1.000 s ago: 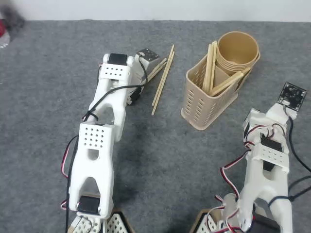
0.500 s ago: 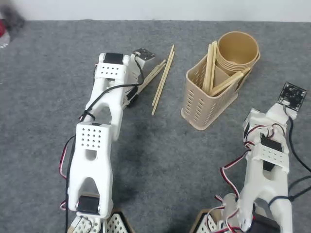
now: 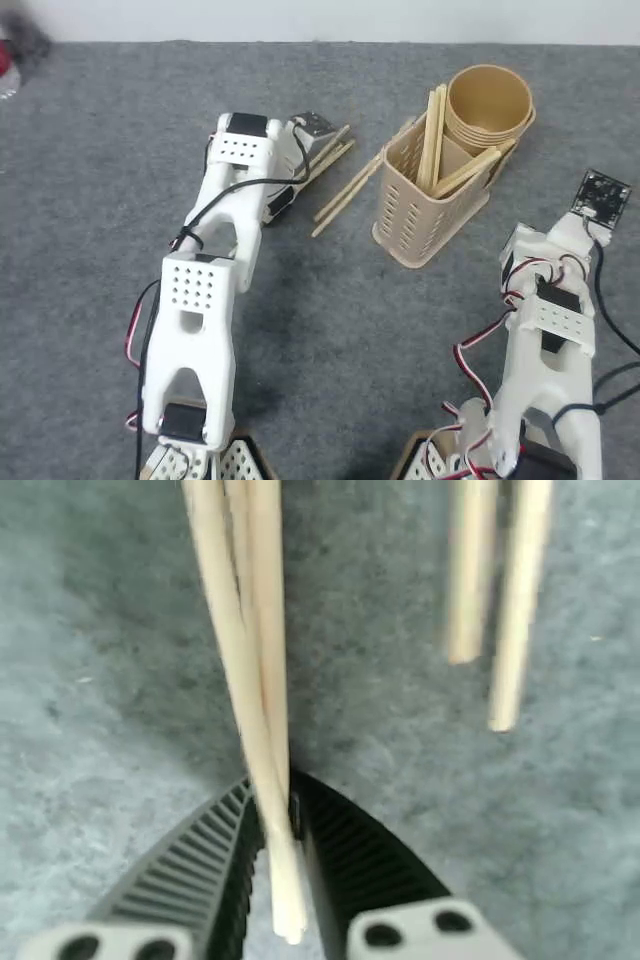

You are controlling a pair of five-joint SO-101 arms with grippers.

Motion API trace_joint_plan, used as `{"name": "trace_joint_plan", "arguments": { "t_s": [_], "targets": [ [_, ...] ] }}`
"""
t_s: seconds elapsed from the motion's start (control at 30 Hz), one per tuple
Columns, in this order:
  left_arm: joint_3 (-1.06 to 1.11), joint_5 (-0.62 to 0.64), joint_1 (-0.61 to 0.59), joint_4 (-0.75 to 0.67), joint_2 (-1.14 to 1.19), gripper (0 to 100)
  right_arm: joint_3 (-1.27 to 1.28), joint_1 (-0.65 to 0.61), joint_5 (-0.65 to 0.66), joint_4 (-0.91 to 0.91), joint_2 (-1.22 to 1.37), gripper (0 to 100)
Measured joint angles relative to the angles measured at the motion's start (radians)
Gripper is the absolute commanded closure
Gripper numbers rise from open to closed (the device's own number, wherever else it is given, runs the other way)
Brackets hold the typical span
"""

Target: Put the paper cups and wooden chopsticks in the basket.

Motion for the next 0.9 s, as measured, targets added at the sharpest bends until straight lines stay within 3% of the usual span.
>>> {"name": "trace_joint_plan", "arguments": {
  "t_s": [0.37,0.57,0.9],
  "targets": [
    [0.034,-0.005,0.002,0.000,-0.072,99,0.000,0.000,0.000,0.000,0.000,98.7],
    [0.069,-0.005,-0.009,0.002,-0.272,99,0.000,0.000,0.000,0.000,0.000,98.7],
    [0.328,-0.031,-0.009,0.002,-0.591,99,0.000,0.000,0.000,0.000,0.000,98.7]
  ]
}}
